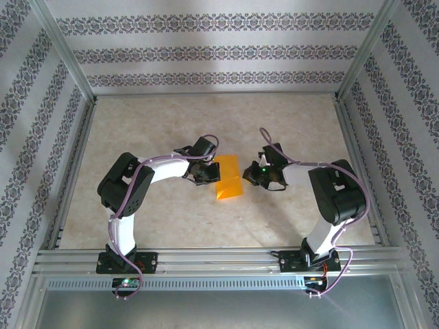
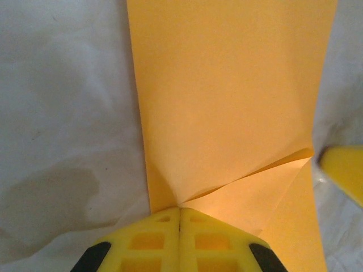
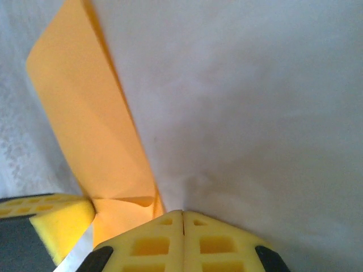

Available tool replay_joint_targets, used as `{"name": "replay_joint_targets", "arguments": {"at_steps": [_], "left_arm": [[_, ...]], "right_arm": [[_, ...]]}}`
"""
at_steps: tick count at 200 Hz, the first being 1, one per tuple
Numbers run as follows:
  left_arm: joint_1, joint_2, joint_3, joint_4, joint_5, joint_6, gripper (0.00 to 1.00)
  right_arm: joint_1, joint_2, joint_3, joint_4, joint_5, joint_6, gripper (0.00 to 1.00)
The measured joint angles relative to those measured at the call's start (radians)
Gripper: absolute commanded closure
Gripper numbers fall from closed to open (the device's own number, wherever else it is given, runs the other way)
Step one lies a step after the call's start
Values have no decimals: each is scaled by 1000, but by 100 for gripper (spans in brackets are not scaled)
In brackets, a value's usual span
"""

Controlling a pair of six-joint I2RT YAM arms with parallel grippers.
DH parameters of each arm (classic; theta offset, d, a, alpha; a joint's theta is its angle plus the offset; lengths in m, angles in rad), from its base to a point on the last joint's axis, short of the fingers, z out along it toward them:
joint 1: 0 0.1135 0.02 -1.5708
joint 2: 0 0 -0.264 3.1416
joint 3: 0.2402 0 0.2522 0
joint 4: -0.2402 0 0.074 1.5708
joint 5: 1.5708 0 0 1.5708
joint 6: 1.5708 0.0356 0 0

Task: Fold a paper plane with a square sheet of paper (pick it up from the middle)
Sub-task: Fold the triangle a second time at the center of the table.

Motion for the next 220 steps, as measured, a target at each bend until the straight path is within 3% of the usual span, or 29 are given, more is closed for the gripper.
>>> {"name": "replay_joint_targets", "arguments": {"at_steps": [38, 78, 131, 173, 220], "left_arm": [[0, 6, 13, -15, 3, 17, 100], [0, 7, 14, -17, 3, 23, 100], [0, 7, 14, -18, 3, 27, 100], [0, 8, 16, -19, 3, 35, 100], [0, 10, 21, -26, 3, 39, 100]], "right_arm": [[50, -41, 26, -23, 29, -21, 100], [134, 51, 106, -22, 19, -27, 100], [74, 93, 98, -3, 7, 24, 100], [9, -10, 22, -16, 72, 40, 100], [103, -32, 41, -12, 43, 18, 100]]}}
